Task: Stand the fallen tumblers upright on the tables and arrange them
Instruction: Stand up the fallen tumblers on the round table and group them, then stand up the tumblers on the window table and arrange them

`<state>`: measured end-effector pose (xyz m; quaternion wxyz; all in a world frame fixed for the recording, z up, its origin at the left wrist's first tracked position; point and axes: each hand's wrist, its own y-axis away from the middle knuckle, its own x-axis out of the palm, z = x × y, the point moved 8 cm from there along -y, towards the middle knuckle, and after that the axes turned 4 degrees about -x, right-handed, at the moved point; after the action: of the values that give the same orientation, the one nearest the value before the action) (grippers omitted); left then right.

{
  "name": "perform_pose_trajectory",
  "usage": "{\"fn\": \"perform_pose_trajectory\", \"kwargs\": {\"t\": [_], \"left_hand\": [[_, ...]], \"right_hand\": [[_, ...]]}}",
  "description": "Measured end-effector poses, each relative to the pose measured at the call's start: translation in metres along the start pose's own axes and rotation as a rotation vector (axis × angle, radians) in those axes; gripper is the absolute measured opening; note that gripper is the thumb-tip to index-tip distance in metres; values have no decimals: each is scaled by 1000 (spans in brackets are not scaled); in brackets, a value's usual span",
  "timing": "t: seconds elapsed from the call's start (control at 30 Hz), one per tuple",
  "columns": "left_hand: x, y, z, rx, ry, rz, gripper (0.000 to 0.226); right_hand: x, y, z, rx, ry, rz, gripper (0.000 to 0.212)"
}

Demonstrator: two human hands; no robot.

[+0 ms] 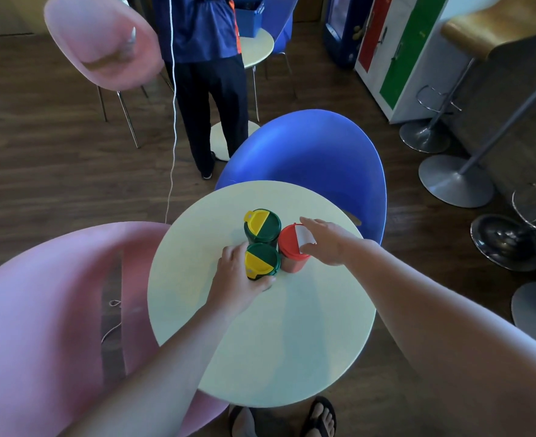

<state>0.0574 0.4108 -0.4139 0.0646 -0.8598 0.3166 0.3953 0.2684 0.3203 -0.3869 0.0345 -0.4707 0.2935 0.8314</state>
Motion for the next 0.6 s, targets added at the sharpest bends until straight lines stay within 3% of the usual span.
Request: {"fn": "perform_pose_trajectory", "kwargs": {"t": [0.27,0.43,0.6], "left_hand": [[-39,-20,-25,58,-8,-39,86],[-46,-49,-94,288,-20,35,74],[-2,-44,-197,542,-29,180,69]], "right_hand": [[-18,29,-9,57,-39,-143,84],[-44,75,-28,158,-98,-276,84],[-67,142,-70,301,-176,-431,85]]}}
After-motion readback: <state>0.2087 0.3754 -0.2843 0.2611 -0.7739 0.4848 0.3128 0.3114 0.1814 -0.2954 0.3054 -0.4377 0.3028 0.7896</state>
